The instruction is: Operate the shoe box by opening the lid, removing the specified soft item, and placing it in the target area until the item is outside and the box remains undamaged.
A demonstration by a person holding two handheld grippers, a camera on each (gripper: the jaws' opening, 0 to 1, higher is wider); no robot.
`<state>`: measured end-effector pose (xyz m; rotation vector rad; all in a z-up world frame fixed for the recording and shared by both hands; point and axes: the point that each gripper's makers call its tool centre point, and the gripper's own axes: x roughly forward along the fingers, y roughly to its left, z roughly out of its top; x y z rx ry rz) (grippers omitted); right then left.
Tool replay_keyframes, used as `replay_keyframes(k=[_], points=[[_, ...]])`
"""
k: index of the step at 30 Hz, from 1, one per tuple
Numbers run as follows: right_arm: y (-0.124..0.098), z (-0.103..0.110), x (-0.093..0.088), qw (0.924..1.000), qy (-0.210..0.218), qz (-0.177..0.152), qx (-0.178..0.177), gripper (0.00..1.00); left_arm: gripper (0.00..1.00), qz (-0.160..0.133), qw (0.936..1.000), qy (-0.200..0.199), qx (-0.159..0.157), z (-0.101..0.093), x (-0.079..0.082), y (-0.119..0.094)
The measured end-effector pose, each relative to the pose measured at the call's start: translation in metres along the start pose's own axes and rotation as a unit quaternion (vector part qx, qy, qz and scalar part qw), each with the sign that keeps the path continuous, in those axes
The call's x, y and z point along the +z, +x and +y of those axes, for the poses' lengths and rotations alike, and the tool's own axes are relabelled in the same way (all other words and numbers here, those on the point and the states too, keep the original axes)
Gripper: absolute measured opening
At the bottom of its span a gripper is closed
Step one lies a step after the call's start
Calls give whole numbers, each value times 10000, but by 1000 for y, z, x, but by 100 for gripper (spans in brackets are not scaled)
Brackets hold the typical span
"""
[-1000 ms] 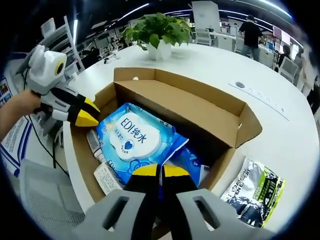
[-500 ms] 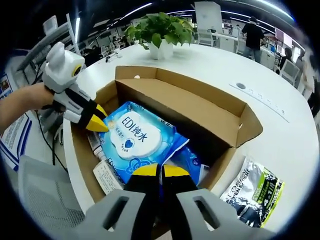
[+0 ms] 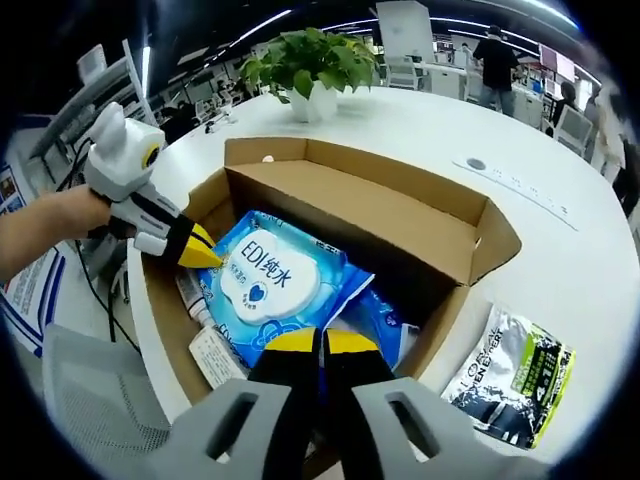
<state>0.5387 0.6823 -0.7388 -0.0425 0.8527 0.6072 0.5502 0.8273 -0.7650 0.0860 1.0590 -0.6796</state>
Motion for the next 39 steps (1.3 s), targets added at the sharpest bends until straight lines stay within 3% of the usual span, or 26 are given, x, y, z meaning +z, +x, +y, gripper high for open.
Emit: replay_keyframes(k=[13, 22, 39], points=[[-12, 1, 6, 9997, 218, -143, 16, 0, 0, -122, 9998, 119, 89, -8, 7, -15], [-25, 1, 16, 9987, 365, -344, 47, 0, 0, -425, 9990, -8, 133, -16, 20, -34], [-58, -3, 29, 9952, 723, -650, 100, 0, 0, -839, 9964, -154, 28, -51, 36, -62]])
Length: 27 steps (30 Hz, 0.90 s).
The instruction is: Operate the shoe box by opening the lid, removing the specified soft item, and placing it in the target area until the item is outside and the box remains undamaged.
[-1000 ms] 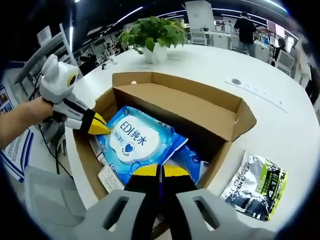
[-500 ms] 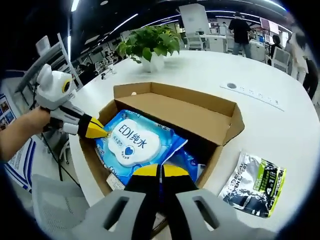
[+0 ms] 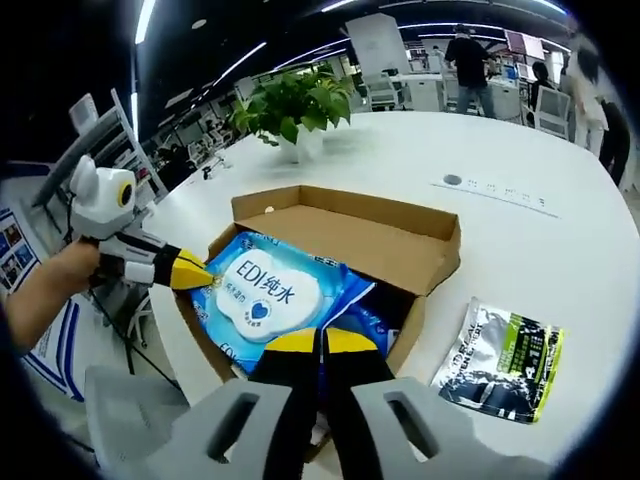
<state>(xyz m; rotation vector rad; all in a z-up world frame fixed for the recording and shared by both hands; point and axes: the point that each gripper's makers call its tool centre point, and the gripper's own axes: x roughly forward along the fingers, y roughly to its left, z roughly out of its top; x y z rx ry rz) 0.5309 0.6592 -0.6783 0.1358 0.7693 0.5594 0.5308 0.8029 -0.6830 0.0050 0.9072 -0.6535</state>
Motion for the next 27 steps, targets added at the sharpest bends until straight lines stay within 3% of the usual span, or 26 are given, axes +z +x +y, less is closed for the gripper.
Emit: replay_keyframes(k=[27], points=[[-67, -55, -4, 9964, 660, -289, -443, 0, 0, -235, 9985, 267, -414, -74, 25, 24]])
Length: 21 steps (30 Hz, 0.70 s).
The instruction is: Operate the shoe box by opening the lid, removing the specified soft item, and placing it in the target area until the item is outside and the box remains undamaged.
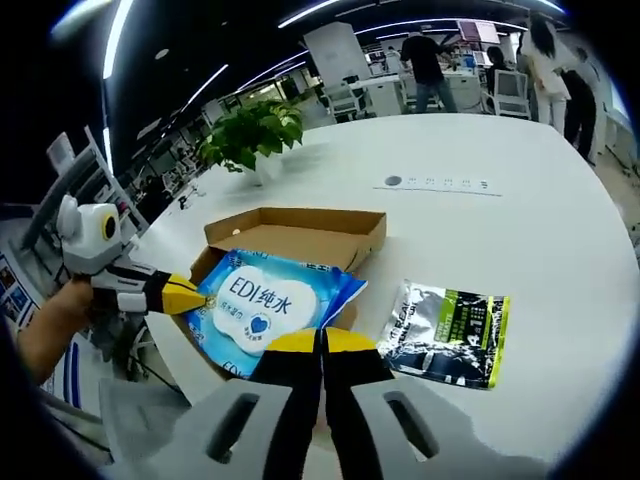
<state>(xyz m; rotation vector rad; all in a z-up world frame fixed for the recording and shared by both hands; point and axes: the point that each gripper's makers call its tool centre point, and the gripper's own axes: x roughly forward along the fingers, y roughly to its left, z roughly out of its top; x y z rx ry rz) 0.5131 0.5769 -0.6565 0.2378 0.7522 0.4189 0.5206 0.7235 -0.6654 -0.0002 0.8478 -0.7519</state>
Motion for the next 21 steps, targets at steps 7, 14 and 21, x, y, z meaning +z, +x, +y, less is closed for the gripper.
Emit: replay_keyframes(k=[7, 14, 21], points=[[-9, -15, 2, 9999, 56, -60, -70, 0, 0, -36, 9999, 115, -25, -14, 6, 11], [-19, -32, 0, 9998, 108, -80, -172, 0, 0, -21, 9997, 215, -123, -30, 8, 24], [-28, -49, -4, 9995, 91, -99, -272, 0, 0, -24, 9992, 300, -246, -46, 11, 36]])
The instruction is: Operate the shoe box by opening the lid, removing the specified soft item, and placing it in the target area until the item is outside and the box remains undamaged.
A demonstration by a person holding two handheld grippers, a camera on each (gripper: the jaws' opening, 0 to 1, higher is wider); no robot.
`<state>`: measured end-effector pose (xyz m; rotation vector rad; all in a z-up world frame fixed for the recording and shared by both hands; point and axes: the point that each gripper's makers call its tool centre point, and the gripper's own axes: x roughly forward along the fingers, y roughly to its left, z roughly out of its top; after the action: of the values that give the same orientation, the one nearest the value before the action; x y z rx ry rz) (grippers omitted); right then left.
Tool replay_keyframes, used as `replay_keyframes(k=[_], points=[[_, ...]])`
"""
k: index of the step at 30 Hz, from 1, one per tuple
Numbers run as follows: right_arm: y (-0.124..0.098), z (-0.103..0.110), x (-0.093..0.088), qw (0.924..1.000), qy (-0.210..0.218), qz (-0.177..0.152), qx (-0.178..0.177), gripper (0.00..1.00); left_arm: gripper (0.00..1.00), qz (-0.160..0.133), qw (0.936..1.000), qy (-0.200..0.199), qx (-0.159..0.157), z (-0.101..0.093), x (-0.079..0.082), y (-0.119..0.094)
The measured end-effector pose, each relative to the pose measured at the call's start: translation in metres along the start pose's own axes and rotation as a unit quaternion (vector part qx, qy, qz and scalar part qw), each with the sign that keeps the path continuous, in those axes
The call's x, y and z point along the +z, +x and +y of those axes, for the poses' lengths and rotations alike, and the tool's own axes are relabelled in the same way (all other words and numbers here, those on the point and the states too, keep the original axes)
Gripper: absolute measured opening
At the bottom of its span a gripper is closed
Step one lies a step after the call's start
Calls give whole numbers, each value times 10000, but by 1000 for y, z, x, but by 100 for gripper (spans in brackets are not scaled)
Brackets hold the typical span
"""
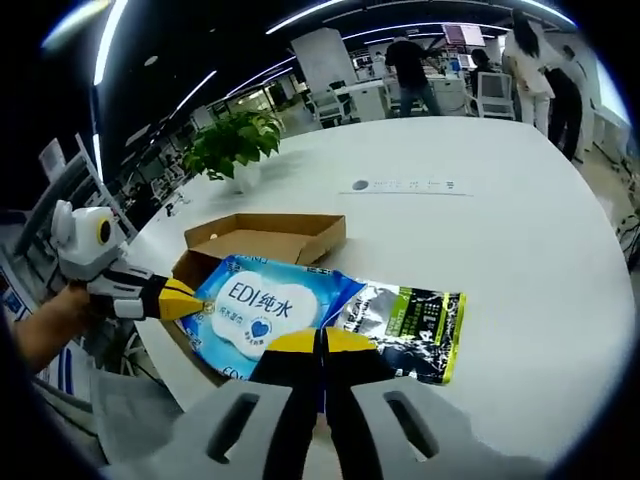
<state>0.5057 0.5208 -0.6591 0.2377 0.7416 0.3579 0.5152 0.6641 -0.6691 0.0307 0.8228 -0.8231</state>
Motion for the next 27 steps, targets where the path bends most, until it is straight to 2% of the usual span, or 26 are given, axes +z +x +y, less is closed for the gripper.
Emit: replay_keyframes(k=[16, 27], points=[[-21, -36, -9, 9995, 194, -26, -253, 0, 0, -4, 9995, 205, -253, -34, 9, 28], [-26, -59, -10, 9989, 225, 37, -418, 0, 0, 23, 9990, 217, -389, -47, 14, 49]])
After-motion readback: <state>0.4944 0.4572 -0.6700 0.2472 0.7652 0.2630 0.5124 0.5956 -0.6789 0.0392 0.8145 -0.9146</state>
